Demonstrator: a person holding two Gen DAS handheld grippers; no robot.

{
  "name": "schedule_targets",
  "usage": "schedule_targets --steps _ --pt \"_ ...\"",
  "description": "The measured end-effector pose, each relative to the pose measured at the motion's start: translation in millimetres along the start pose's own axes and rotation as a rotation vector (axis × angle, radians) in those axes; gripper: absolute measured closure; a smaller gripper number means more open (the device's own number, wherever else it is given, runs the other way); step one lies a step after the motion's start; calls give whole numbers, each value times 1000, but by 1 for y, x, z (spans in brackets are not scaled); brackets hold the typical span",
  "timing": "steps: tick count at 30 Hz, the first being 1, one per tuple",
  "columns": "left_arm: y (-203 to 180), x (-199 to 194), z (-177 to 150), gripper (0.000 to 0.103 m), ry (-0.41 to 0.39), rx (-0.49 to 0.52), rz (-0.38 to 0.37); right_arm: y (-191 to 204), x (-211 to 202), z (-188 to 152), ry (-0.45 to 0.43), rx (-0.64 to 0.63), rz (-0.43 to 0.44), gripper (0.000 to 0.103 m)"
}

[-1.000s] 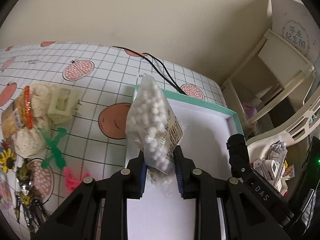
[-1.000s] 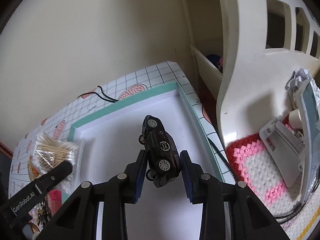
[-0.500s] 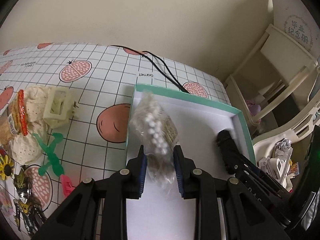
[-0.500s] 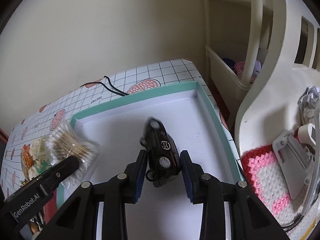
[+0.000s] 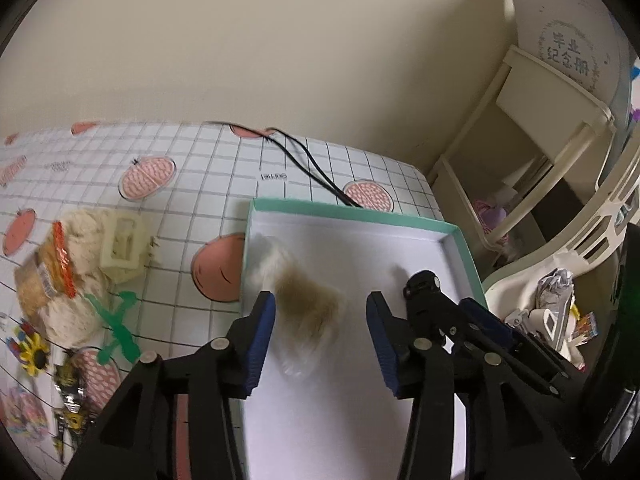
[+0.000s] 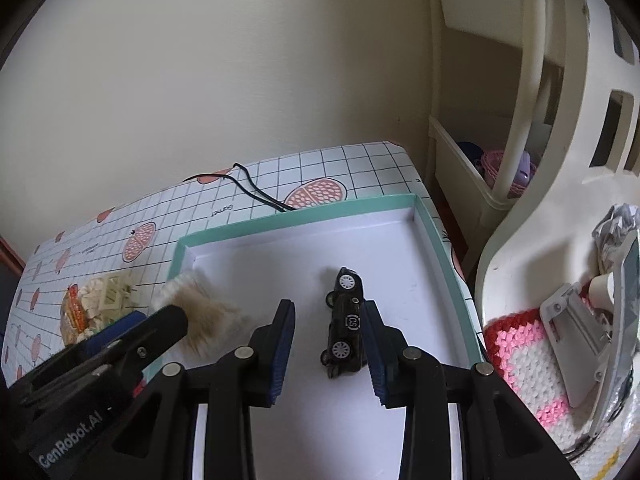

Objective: Organize objects
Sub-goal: 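Open the right tool to drop the car in the tray while the left tool releases the swab bag, then withdraw both open tools from the tray back over the table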

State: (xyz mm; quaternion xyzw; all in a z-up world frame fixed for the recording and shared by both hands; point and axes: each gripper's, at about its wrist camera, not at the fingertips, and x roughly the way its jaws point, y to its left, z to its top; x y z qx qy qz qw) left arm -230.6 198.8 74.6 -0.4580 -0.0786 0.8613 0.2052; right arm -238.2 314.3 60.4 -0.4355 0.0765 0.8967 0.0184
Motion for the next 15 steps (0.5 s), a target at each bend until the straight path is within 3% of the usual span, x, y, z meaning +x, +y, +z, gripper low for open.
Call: schedule_targets --steps 8,12,15 --pt "2 -8 4 32 -12 14 59 1 -5 3 8 -11 -19 66" --pt "6 -7 4 29 -8 13 92 2 -5 2 15 -26 -33 66" --pt "10 -6 3 18 -7 13 114 2 -4 1 22 -33 -40 61"
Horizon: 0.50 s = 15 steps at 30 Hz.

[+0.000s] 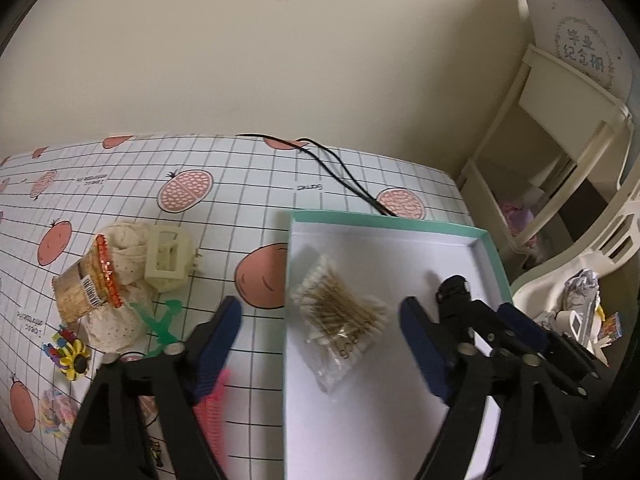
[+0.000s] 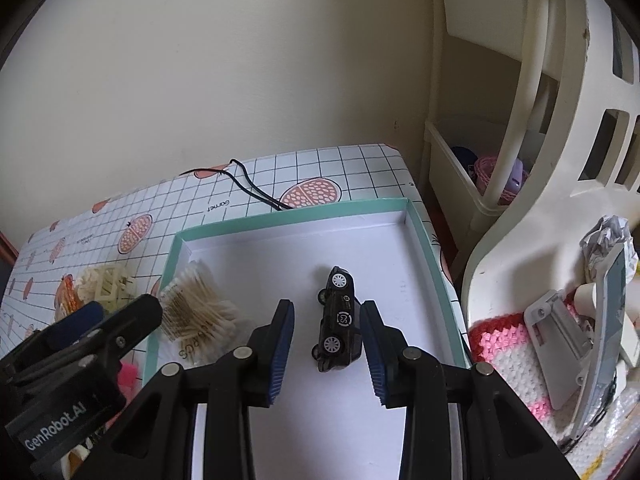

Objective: Organize objects
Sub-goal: 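Withdraw both open tools from the tray back over the table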

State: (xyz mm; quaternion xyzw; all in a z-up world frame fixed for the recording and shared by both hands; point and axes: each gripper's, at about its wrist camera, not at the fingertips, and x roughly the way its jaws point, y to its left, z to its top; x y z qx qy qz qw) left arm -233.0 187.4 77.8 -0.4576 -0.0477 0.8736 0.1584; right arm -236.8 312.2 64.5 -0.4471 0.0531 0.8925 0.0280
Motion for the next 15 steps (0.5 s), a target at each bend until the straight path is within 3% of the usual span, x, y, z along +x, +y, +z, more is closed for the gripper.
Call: schedule_targets --steps 3,5,10,15 --pt "4 1 0 15 -3 -1 24 0 1 -1 8 -6 -11 55" --pt "7 0 0 6 -11 1 33 -1 1 -1 11 -7 -14 50" --pt "10 -1 0 1 -21 7 56 -3 2 -1 15 -10 -17 37" --pt "14 -3 0 0 -32 13 77 -3 2 -2 20 -14 -13 31"
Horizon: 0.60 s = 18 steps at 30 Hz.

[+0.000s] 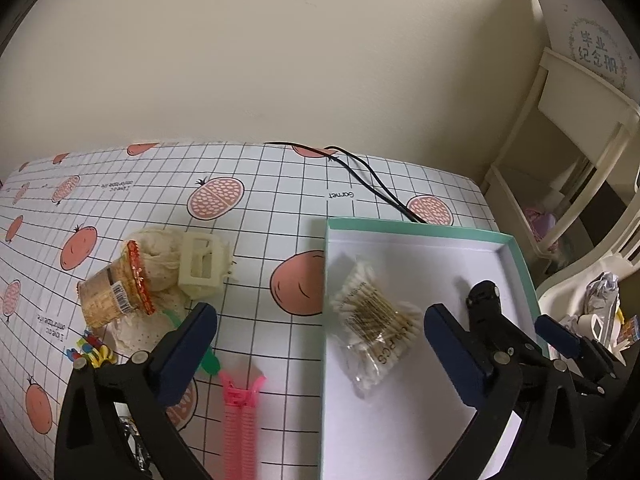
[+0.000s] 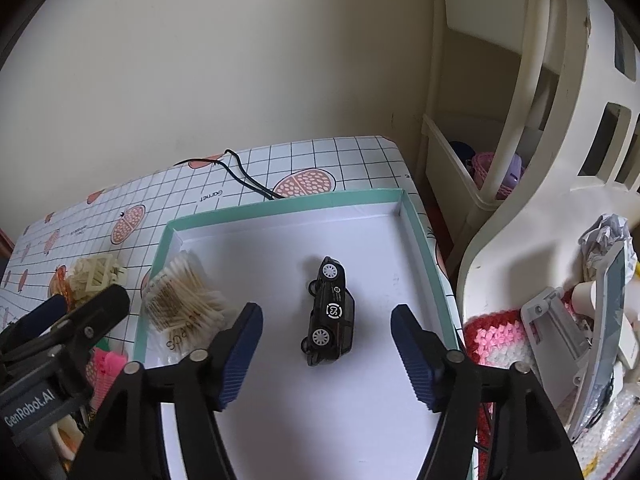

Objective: Organize objects
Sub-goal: 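Withdraw both open tools from the tray back over the table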

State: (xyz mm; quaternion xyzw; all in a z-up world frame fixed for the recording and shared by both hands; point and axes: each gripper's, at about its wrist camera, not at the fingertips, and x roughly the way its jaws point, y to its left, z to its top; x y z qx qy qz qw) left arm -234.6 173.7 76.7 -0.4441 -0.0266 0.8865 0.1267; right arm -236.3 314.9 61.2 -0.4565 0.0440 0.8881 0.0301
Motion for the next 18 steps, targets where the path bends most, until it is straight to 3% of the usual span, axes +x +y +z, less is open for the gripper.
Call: schedule_targets --steps 6,12,18 --pt "4 0 -1 0 -4 1 3 2 0 -2 0 -14 3 23" --pt "8 1 -3 0 4 0 11 1 0 -3 -5 -17 0 1" --pt "10 -3 -2 0 -2 0 9 1 0 -3 -5 -21 4 0"
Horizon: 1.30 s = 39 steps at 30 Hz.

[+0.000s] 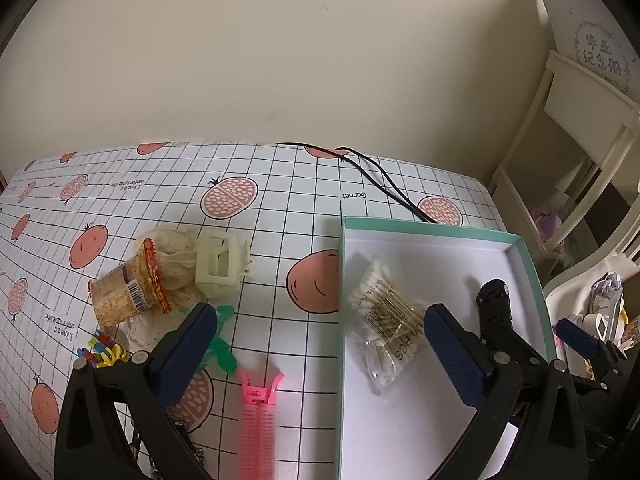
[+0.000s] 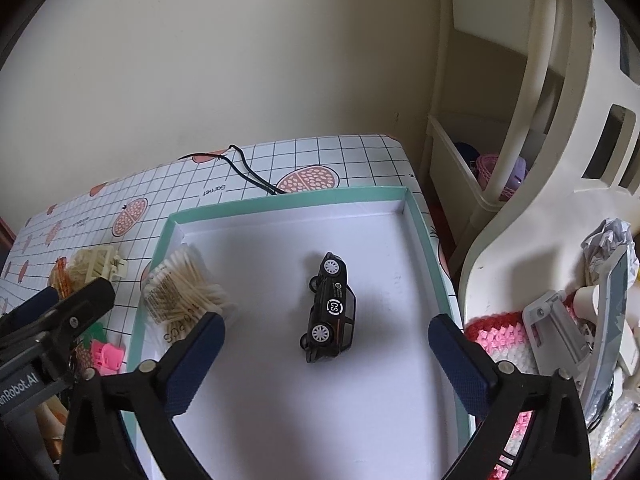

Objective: Organize objects
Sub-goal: 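Withdraw both open tools from the tray back over the table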

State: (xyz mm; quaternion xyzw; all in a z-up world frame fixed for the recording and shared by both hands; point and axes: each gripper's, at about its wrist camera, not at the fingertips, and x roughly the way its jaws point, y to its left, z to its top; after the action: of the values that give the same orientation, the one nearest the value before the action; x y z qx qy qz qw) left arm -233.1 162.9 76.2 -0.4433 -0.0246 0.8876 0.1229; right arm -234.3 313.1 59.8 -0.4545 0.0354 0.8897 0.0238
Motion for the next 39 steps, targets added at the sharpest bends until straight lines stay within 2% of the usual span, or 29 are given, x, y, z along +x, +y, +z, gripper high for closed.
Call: schedule_targets --steps 7,16,28,33,39 --pt "4 -7 2 0 6 -3 -8 5 -9 1 -10 -11 17 0" --pt "29 -45 11 0 -28 -23 -20 26 -47 9 -53 -21 78 0" --pt "115 -119 25 0 -97 -134 10 83 -92 19 -98 -42 195 0" --pt "147 -136 23 0 -97 -172 26 112 -102 16 -102 -83 235 0" --pt "182 -141 12 0 -53 -230 65 142 -107 10 -100 -127 252 0"
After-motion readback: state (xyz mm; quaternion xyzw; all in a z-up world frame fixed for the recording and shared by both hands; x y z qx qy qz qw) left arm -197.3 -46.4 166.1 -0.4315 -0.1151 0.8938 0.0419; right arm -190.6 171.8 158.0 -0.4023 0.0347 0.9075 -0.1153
